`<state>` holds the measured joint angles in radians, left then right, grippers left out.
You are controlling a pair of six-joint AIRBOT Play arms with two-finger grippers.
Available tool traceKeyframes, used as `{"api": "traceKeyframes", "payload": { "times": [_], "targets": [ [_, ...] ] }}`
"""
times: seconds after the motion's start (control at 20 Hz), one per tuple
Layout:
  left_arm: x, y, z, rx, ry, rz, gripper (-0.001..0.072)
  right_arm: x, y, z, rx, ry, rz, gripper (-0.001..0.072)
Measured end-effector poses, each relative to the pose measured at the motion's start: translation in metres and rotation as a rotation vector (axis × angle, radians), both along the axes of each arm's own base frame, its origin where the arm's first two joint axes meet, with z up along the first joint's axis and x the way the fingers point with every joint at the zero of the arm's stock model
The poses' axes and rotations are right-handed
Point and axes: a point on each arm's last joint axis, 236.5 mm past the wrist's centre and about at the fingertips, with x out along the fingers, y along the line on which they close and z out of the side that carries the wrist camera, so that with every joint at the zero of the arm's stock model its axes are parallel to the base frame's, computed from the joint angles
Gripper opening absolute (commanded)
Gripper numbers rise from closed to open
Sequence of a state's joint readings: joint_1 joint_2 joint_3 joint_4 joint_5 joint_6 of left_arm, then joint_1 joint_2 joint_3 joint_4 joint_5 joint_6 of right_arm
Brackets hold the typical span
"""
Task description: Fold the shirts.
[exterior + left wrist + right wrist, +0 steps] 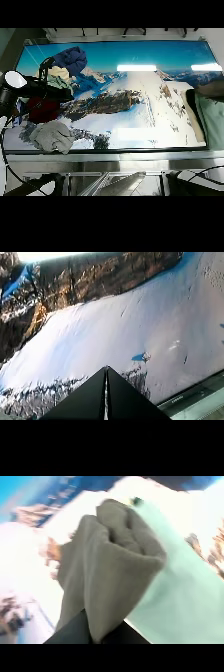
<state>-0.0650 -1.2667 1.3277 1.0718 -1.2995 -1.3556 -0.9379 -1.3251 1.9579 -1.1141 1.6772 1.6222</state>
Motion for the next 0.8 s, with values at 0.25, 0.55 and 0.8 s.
{"api": "traceKeyframes", "payload": {
  "times": [0.25,0.55,0.8],
  "targets": [
    [-0.003,-0.001,-0.001,0.000,0.010,-0.010,0.0024,-0.029,-0.024,-0.073,0.073,0.203,-0.131,0.0021],
    [-0.017,-0.002,-0.004,0.001,0.067,-0.029,0.0025,-0.044,-0.039,-0.164,0.186,0.400,-0.159,0.0021],
    [-0.019,-0.009,0.000,-0.039,0.083,-0.025,0.0025,-0.051,-0.041,-0.188,0.221,0.464,-0.157,0.0701]
  ]
}}
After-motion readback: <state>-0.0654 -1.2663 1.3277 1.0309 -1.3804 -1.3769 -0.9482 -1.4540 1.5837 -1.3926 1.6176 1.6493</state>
